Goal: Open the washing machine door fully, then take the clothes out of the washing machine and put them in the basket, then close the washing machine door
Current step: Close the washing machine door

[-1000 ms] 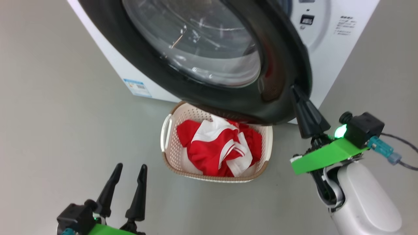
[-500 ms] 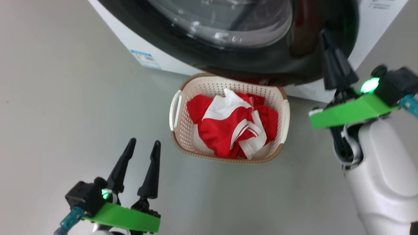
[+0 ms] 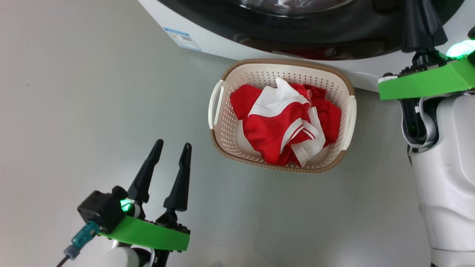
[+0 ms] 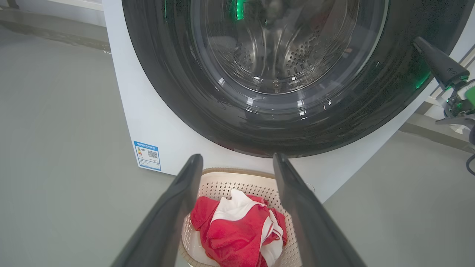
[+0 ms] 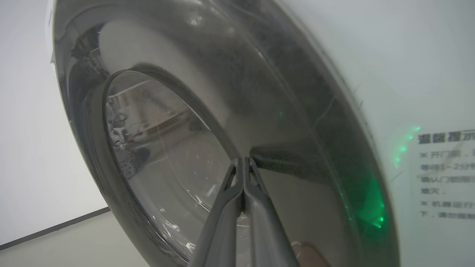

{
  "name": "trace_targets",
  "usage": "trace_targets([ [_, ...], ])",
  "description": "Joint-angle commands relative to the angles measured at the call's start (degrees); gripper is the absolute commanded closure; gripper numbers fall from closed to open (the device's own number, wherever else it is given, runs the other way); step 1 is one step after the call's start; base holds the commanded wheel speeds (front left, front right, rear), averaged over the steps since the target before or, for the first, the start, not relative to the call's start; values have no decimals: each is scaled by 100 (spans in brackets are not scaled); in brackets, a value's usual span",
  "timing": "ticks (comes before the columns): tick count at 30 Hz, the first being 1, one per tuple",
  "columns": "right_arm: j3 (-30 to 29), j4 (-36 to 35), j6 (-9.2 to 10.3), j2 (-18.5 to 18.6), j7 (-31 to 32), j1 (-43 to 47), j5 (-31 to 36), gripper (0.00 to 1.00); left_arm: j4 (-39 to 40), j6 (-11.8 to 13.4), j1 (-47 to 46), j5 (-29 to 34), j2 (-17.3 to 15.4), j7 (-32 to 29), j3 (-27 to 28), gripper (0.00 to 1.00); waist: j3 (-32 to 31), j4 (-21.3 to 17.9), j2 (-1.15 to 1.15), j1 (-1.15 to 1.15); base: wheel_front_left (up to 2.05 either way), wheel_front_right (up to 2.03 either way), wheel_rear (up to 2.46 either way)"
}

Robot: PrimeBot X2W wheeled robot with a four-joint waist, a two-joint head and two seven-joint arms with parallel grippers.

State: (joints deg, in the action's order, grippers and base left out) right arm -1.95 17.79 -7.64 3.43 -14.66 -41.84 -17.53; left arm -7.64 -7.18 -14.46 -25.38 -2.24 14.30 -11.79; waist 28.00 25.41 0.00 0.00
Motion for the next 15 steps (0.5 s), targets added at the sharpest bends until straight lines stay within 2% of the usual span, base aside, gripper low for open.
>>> trace_targets([
  [1, -58, -146, 15, -56, -34, -255, -1, 100, 142, -31, -111, -25, -96, 70, 172, 0, 75, 53, 0, 0, 0, 0, 0],
  [8, 161, -104, 15, -56, -34, -117, -47, 100, 97, -31, -107, -4, -87, 70, 222, 0, -37, -40, 0, 0, 0, 0, 0],
  [9, 207, -88, 15, -56, -34, -50, -61, 98, 87, -31, -101, 4, -87, 70, 234, 0, -78, -66, 0, 0, 0, 0, 0],
  [10, 265, -70, 15, -56, -34, 29, -67, 91, 75, -31, -92, 12, -92, 70, 251, 0, -124, -95, 0, 0, 0, 0, 0],
  [11, 265, -70, 15, -56, -34, 29, -67, 91, 75, -31, -92, 12, -92, 70, 251, 0, -124, -95, 0, 0, 0, 0, 0],
  [13, 390, -41, 15, -56, -34, 202, -90, 57, 57, -31, -64, 25, -112, 70, 289, 0, -227, -157, 0, 0, 0, 0, 0],
  [14, 450, -30, 15, -56, -34, 296, -112, 50, 47, -31, -45, 32, -126, 70, 312, 0, -282, -192, 0, 0, 0, 0, 0],
  [15, 520, -12, 15, -56, -34, 390, -133, 0, 36, -31, -23, 41, -143, 70, 337, 0, -336, -230, 0, 0, 0, 0, 0],
])
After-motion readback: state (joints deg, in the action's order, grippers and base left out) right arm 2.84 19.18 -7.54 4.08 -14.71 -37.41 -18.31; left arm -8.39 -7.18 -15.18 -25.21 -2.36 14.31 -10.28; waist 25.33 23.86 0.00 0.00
